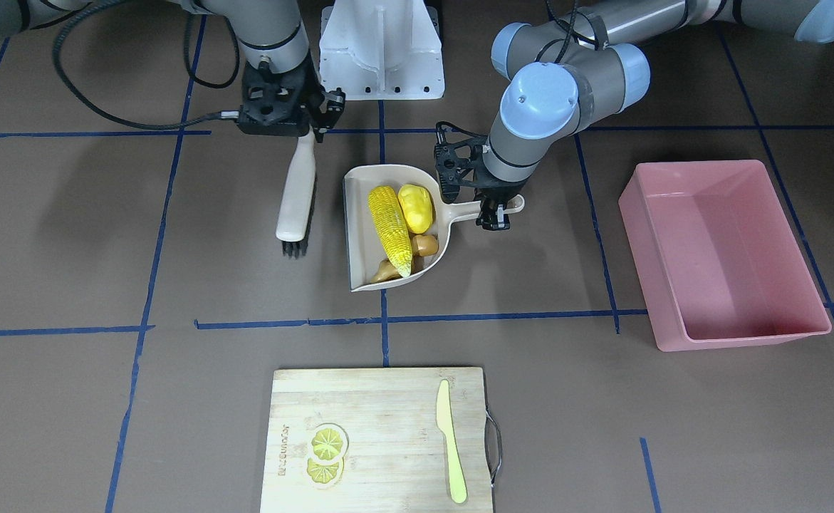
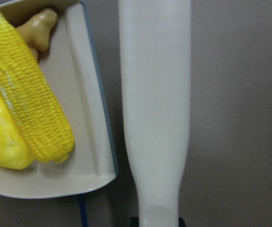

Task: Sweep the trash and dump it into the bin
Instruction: 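Lift the loaded dustpan with left gripper while right gripper withdraws the brush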

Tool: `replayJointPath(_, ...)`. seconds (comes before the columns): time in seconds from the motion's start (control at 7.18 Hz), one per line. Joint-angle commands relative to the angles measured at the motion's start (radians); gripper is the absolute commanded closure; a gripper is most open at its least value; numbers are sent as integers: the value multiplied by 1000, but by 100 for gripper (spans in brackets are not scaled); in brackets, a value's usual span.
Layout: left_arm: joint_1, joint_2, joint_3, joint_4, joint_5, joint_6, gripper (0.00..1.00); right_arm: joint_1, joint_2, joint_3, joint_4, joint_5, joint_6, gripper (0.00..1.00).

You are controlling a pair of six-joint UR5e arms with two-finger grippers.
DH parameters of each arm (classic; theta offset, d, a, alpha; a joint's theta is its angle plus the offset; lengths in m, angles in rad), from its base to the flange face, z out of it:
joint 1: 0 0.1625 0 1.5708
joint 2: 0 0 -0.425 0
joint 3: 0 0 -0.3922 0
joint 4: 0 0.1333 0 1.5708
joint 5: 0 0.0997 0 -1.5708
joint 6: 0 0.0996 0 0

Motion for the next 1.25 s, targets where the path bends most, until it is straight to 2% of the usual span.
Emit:
replayJointPath(0.0,-42,3,-14,-22,-13,-17,100,41,-75,54,-19,-2,-19,100)
replayJointPath(0.14,-88,20,-17,-13,-110,-17,100,77,-84,65,-40,0,-57,100)
replayJointPath(0.42,-168,62,-108,48,-129,-14,100,89,-115,86,-77,-2,-110,100)
replayJointPath(0.56,-215,63,-194,224,-129,2,100,91,-132,86,-76,-2,-122,100)
replayJointPath(0.7,-243,65,-281,320,-132,31,100,94,-135,88,-76,-2,-130,100)
replayJointPath(0.97,-283,130,-383,332,-135,58,100,98,-176,109,-74,-2,-155,100)
replayJointPath(1.11,-312,167,-406,335,-202,83,100,109,-204,126,-74,-3,-197,100)
